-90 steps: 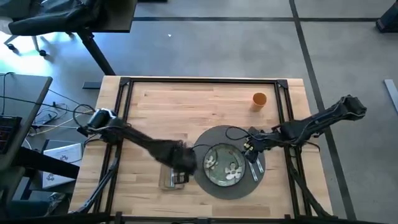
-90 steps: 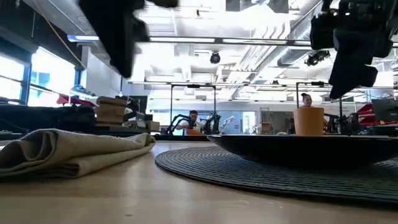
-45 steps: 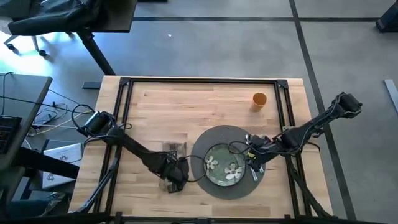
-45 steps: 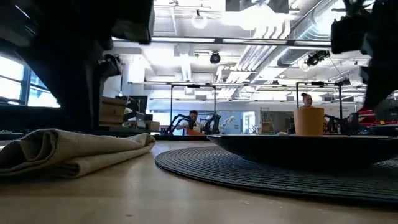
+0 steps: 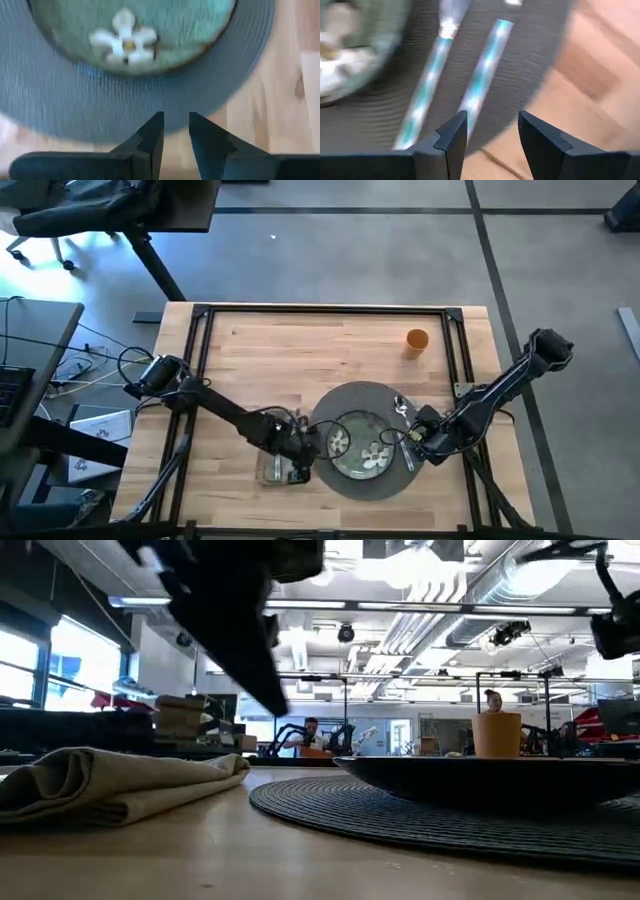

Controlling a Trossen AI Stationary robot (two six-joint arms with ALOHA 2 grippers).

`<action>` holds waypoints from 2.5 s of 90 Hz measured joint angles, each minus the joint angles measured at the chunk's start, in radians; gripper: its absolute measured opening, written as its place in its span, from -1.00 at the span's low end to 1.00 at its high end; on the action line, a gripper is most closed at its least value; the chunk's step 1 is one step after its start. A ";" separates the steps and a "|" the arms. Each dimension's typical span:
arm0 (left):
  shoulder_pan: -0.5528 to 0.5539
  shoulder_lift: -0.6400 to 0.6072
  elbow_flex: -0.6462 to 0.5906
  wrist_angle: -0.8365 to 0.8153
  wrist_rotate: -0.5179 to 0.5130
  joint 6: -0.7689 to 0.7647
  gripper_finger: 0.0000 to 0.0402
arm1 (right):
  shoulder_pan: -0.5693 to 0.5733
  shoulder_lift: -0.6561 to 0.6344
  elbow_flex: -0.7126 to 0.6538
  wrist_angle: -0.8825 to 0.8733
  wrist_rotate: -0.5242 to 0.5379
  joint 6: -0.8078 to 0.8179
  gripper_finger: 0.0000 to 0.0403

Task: Set table place
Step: Adjust the gray placemat

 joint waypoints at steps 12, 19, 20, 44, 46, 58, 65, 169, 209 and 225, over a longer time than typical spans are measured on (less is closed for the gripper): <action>0.029 0.050 -0.002 -0.025 0.046 0.034 -0.63 | 0.013 0.005 0.000 -0.084 0.020 0.080 -0.24; 0.035 0.072 -0.002 -0.030 0.049 0.031 -0.63 | 0.015 0.024 0.000 -0.083 0.063 0.075 -0.24; 0.036 0.075 -0.002 -0.030 0.049 0.029 -0.63 | 0.015 0.027 0.000 -0.081 0.069 0.072 -0.24; 0.048 0.086 -0.002 -0.030 0.015 0.001 -0.63 | 0.014 0.182 0.000 -0.022 0.103 -0.027 -0.24; 0.050 0.086 -0.002 -0.031 0.015 0.001 -0.63 | 0.014 0.197 0.000 -0.019 0.097 -0.031 -0.24; 0.065 0.094 -0.001 -0.044 0.015 0.018 -0.63 | 0.014 0.248 0.003 0.005 0.053 -0.025 -0.24; 0.079 0.105 -0.001 -0.047 0.012 0.024 -0.63 | 0.020 0.255 0.003 0.041 0.041 -0.021 -0.24; 0.086 0.033 0.106 -0.173 0.080 0.045 -0.63 | 0.080 0.048 0.129 0.127 0.100 -0.086 -0.24; 0.001 0.114 0.097 -0.129 0.084 0.007 -0.63 | 0.041 0.319 0.172 0.873 0.068 -0.907 -0.24; 0.015 0.117 0.097 -0.101 0.061 0.002 -0.63 | 0.007 0.428 0.229 0.771 0.042 -0.926 -0.24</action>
